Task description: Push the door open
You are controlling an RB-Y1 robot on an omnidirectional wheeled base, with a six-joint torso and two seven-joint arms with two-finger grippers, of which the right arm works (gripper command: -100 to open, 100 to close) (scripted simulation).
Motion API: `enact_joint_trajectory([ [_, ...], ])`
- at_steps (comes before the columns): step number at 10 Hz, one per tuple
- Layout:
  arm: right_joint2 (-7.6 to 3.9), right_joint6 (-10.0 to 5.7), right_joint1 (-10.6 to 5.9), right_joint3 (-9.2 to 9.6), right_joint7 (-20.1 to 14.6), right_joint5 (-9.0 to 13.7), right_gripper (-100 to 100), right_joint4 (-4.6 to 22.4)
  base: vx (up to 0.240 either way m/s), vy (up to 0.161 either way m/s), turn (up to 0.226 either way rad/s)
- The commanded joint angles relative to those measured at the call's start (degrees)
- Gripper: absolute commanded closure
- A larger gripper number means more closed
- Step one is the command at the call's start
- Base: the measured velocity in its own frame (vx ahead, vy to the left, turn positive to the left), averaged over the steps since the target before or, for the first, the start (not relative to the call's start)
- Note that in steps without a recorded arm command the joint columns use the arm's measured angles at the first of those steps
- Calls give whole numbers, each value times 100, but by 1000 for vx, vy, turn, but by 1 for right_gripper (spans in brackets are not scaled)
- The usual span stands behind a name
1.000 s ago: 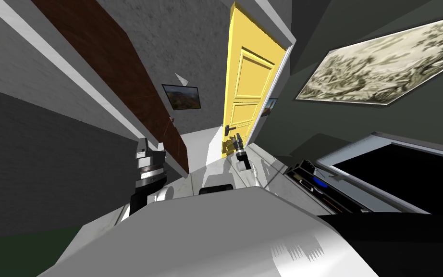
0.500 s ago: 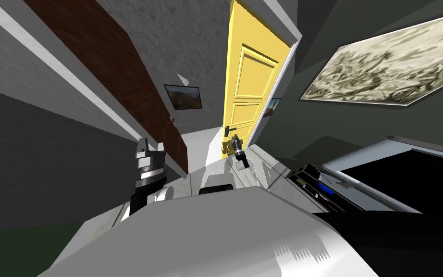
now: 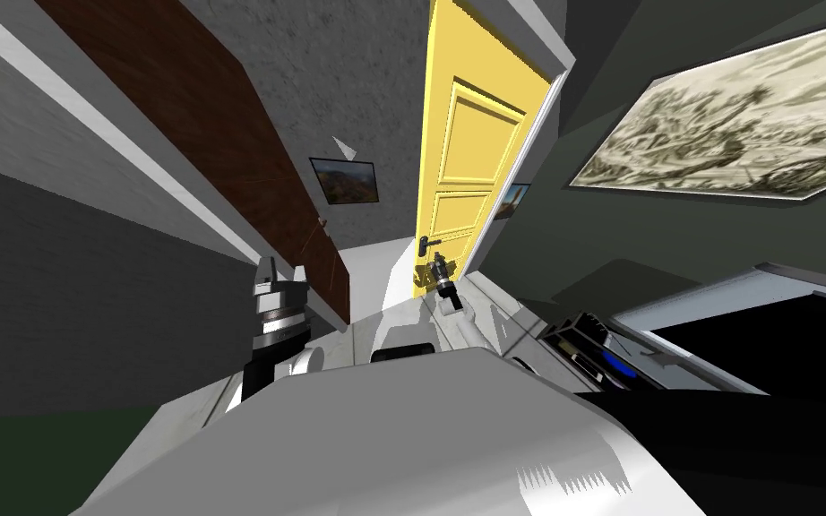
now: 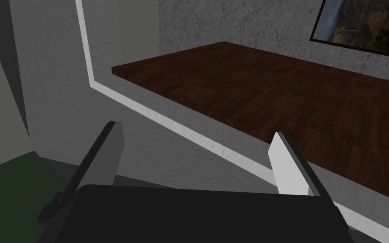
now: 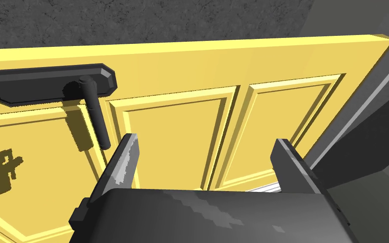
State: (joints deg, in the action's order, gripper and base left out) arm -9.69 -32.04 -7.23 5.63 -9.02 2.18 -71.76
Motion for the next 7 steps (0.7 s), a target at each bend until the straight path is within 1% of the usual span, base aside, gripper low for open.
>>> enact_joint_trajectory([
  [1, -56, 33, -208, 27, -83, 6, -100, 286, 60, -101, 93],
  [2, -56, 33, -208, 27, -83, 6, -100, 348, 34, -81, 43],
  [4, -121, 56, -445, 69, -180, 9, -100, 770, 47, -82, 80],
  [5, -153, 67, -562, 89, -227, 11, -100, 921, 54, -111, 117],
  [6, -153, 67, -562, 89, -227, 11, -100, 986, 32, -88, 29],
  [7, -184, 78, -678, 109, -274, 13, -100, 1184, 28, -78, 53],
])
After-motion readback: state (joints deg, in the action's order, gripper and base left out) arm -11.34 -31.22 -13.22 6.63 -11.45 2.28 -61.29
